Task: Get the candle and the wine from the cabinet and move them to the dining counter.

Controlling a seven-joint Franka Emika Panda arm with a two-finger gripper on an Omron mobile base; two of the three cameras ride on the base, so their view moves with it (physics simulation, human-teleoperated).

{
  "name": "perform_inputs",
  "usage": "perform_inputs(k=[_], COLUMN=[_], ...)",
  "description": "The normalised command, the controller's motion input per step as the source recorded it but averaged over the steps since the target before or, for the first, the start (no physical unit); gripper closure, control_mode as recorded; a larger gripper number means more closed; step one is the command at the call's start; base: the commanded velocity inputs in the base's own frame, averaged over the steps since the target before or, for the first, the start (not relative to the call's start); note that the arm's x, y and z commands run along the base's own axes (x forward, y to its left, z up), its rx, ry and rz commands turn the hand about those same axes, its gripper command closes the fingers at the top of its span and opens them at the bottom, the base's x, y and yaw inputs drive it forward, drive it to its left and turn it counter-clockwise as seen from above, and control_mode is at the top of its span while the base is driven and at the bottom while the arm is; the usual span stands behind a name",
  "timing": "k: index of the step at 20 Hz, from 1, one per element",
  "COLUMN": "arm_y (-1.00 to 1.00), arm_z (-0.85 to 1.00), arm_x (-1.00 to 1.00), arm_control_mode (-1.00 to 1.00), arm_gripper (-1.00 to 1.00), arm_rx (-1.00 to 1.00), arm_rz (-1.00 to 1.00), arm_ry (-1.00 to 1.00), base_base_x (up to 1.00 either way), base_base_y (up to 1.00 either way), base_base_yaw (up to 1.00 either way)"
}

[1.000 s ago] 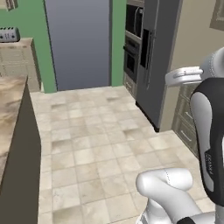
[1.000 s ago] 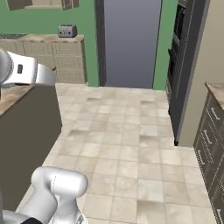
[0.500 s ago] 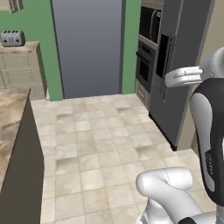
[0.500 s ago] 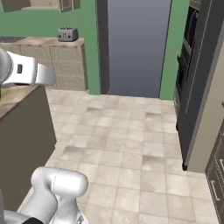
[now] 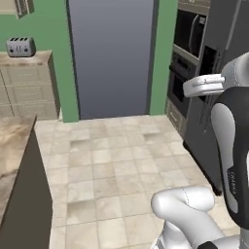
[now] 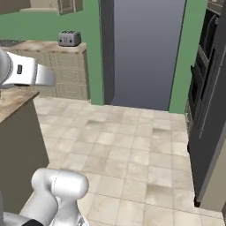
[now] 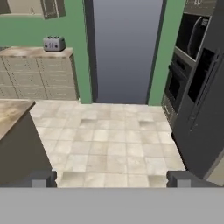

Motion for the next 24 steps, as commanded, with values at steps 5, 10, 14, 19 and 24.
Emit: perform_inputs(k=[5, 10, 14, 19, 24], arm_y=[0.00, 0.00, 0.00, 0.00, 0.00], arm_z=[0.00, 0.00, 0.00, 0.00, 0.00], arm_x=[0.00, 0.00, 0.00, 0.00, 0.00], arm_control_mode=[1.00, 1.00, 1.00, 1.00, 1.00], arm_gripper=[-1.00, -1.00, -1.00, -1.00, -1.00], arm_rx=[0.00, 0.00, 0.00, 0.00, 0.00], arm_rz=[0.00, 0.00, 0.00, 0.00, 0.00], arm_ry=[0.00, 0.00, 0.00, 0.00, 0.00], base_base_x=[1.00, 1.00, 0.88, 0.96, 0.98], base_base_y=[-0.26, -0.18, -0.05, -0.09, -0.37], base_base_yaw=[0.19, 0.49, 0.71, 0.65, 0.45])
